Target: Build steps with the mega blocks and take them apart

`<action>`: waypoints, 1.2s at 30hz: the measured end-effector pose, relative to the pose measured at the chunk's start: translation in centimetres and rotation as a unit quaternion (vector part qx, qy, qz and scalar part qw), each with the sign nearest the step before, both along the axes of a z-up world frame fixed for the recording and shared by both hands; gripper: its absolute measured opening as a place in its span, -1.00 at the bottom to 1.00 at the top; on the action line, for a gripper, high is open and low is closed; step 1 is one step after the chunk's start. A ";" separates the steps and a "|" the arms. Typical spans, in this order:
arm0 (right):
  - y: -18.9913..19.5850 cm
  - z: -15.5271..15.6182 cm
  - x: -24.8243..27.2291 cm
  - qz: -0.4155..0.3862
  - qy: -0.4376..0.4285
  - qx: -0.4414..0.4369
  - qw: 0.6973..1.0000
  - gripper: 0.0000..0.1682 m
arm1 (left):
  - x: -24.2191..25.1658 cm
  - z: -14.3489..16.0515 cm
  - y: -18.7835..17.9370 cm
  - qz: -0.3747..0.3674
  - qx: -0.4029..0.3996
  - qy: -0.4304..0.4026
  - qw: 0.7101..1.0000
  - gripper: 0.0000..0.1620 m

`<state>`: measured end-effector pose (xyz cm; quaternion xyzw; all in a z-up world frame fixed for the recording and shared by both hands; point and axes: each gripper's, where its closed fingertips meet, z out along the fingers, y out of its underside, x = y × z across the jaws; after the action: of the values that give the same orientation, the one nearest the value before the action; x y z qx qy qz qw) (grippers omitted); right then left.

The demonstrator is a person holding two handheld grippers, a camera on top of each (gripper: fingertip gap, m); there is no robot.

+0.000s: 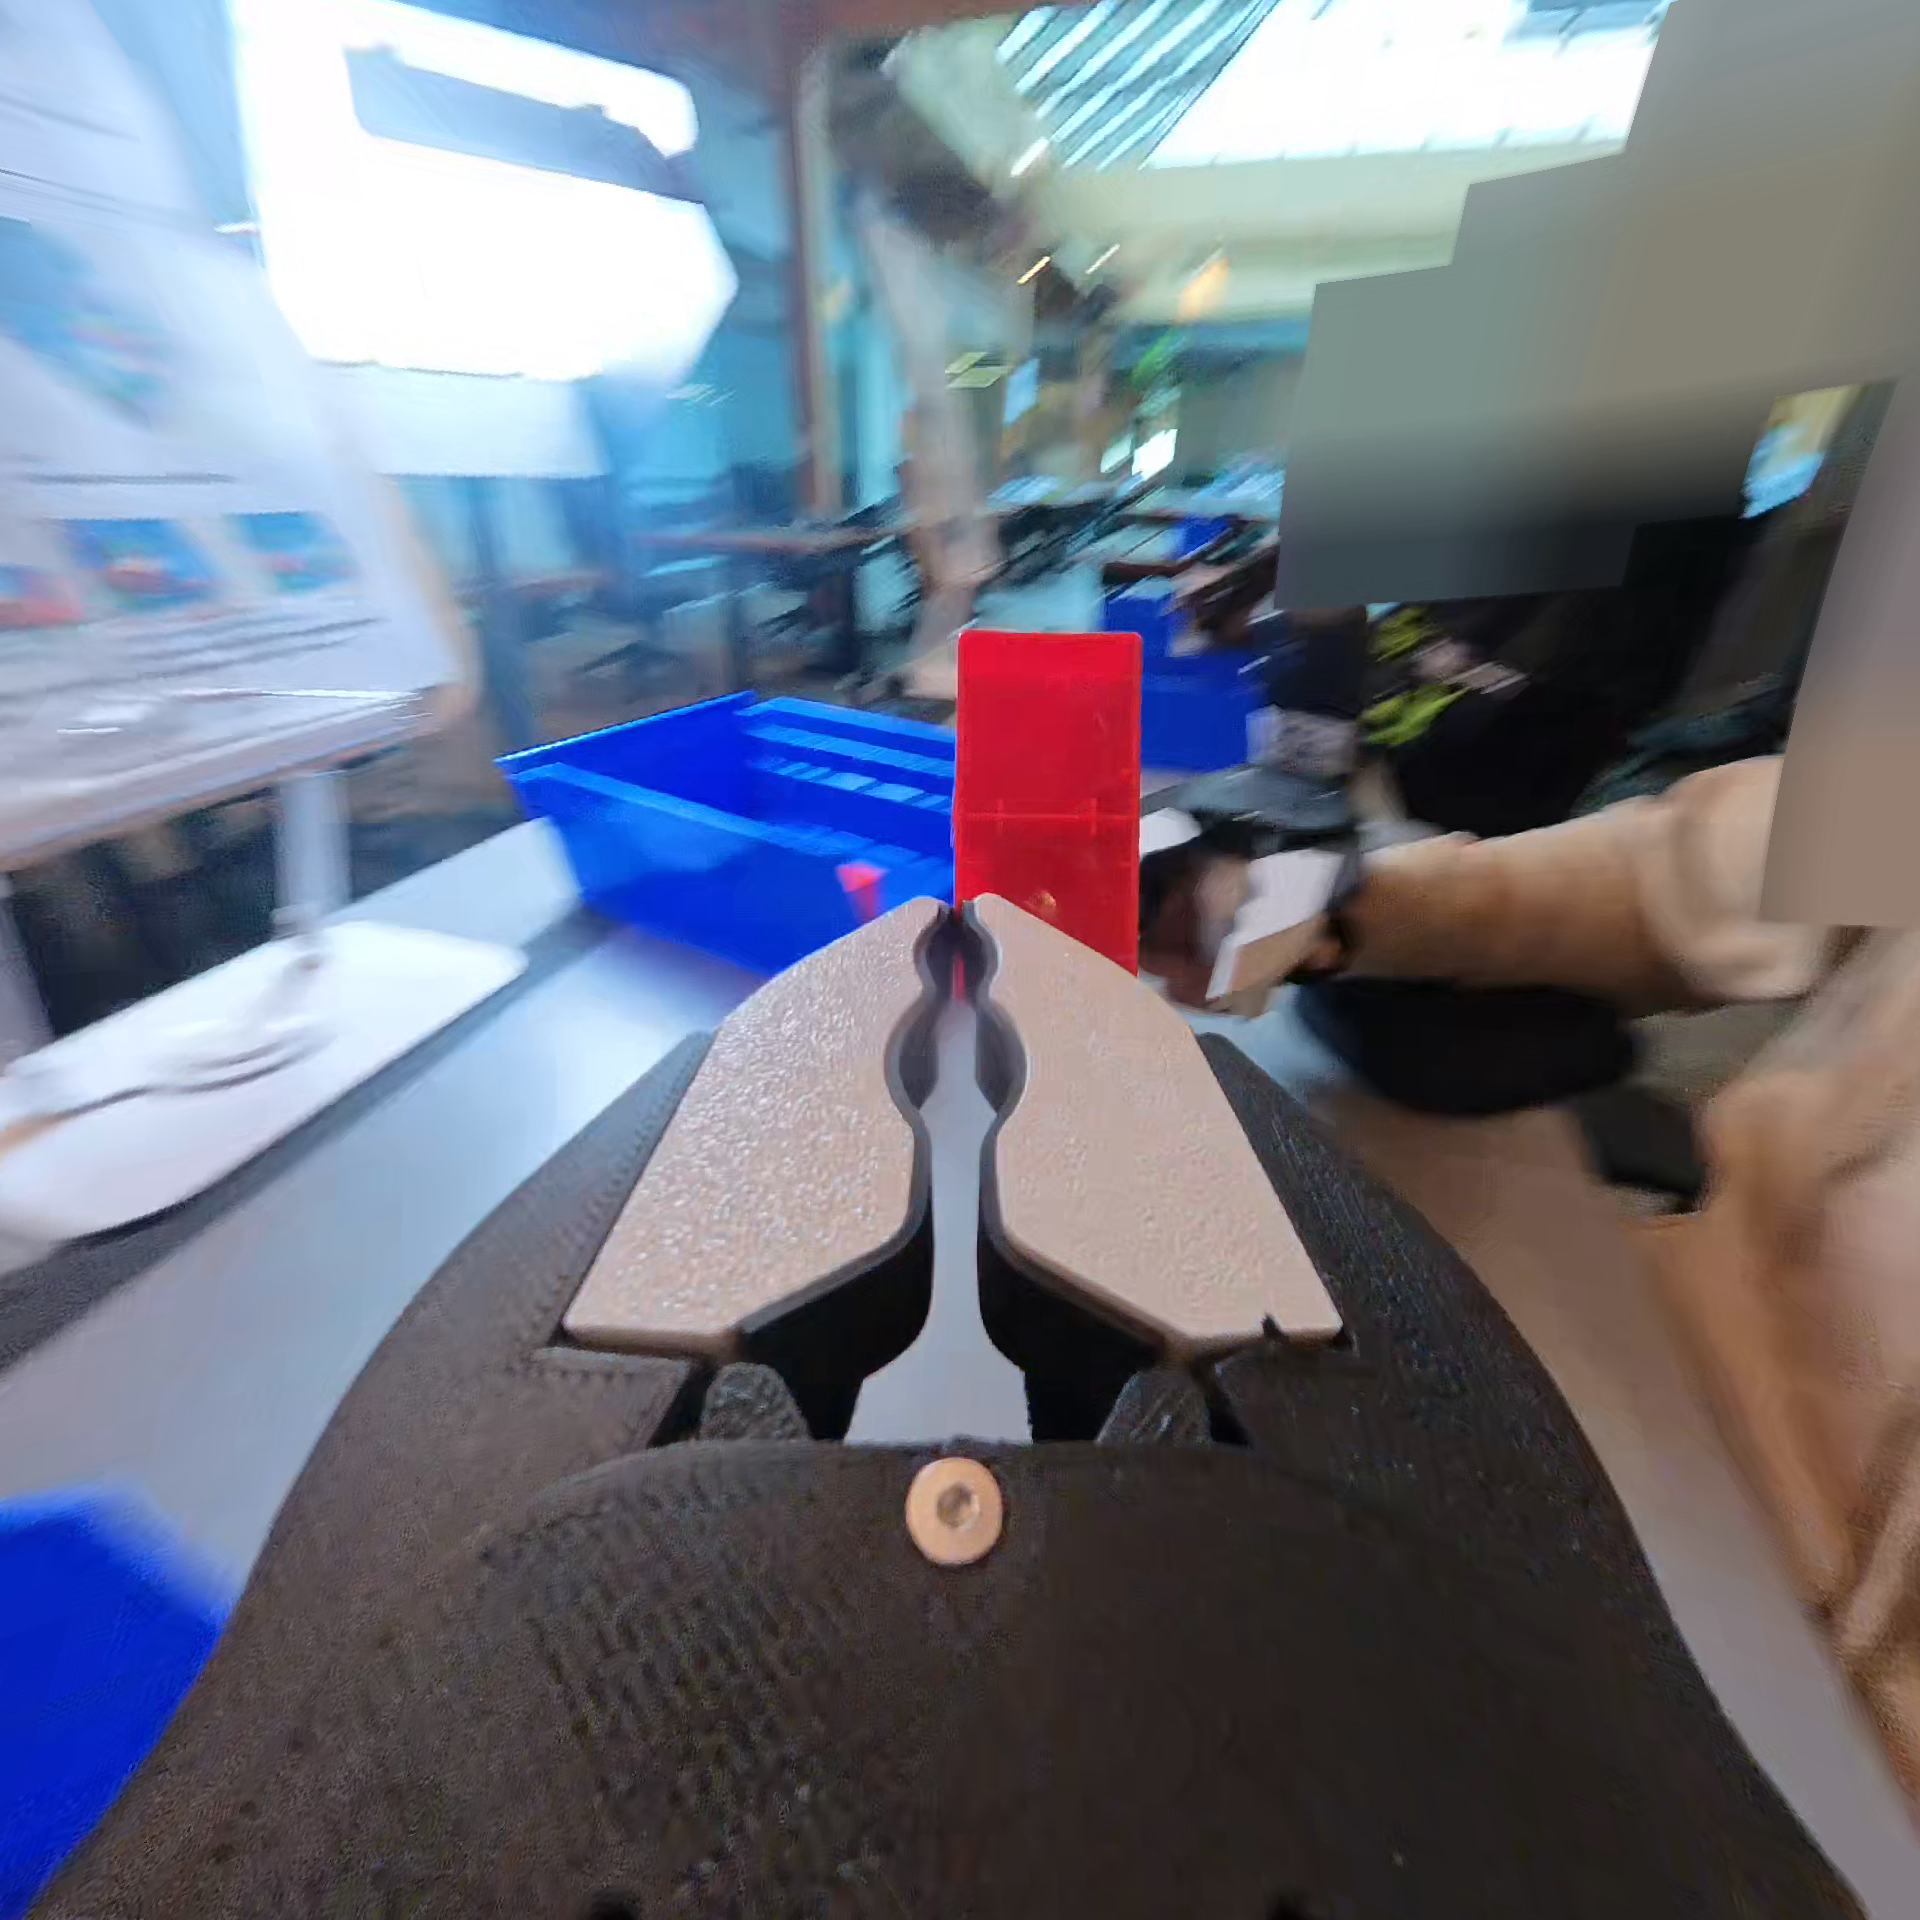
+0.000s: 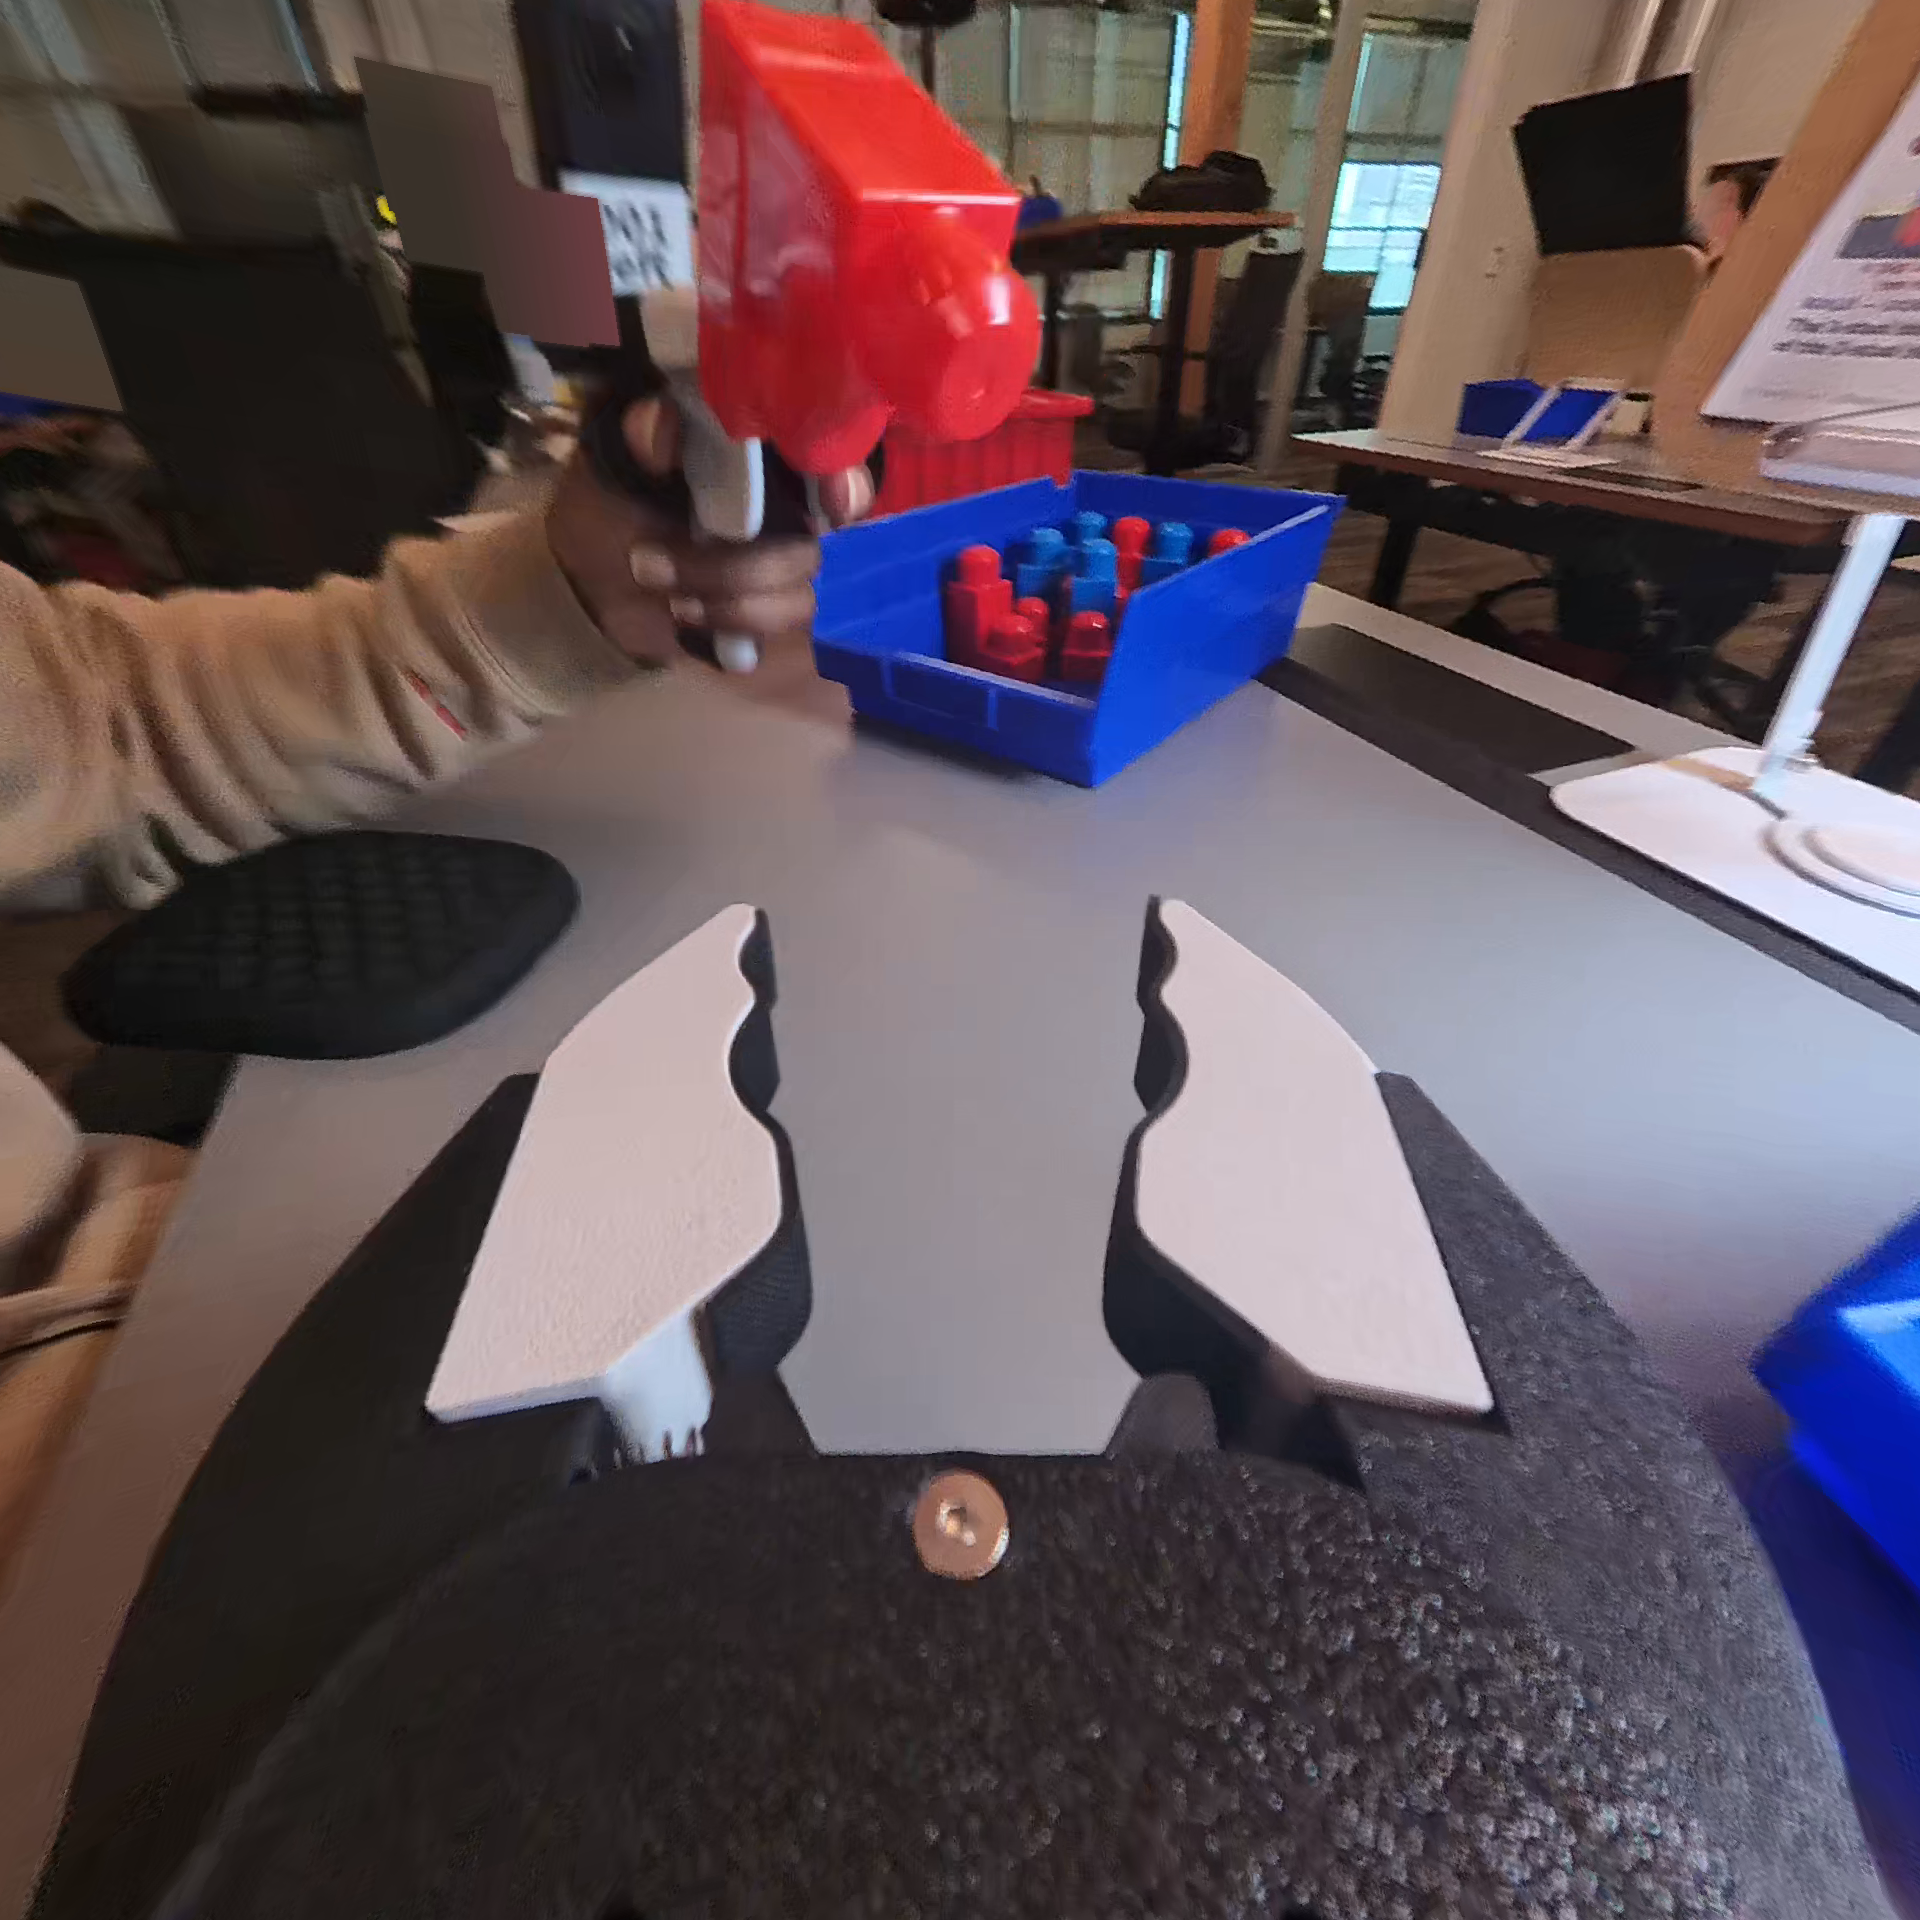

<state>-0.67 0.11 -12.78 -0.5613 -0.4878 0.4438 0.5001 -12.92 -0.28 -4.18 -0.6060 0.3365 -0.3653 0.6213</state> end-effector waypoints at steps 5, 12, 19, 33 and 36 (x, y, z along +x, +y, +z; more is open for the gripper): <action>-2.5 2.7 0.3 0.067 0.080 -0.049 0.993 -0.12 | 6.0 -3.6 -3.0 -0.149 -0.076 -0.086 0.982 -0.99; -4.2 2.8 0.8 0.120 0.063 -0.069 0.988 -0.57 | 8.6 -7.4 -3.3 -0.171 -0.115 -0.053 0.977 -0.98; -5.7 1.9 0.9 0.170 0.034 -0.084 0.981 -0.57 | 9.2 -7.9 -4.2 -0.156 -0.076 0.022 0.985 -0.36; -5.6 -0.1 -0.7 0.153 -0.010 -0.055 0.987 -0.58 | 8.7 -9.1 -5.3 -0.160 -0.080 0.101 0.979 -0.44; -5.9 -0.3 -1.1 0.152 -0.032 -0.023 0.988 -0.58 | 9.0 -10.7 -5.2 -0.144 -0.070 0.156 0.975 -0.57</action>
<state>-1.73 -5.75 -13.11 -0.5054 -0.5729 0.5077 0.3982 -3.90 -5.50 -14.83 -0.6428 0.4865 -0.3747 0.4579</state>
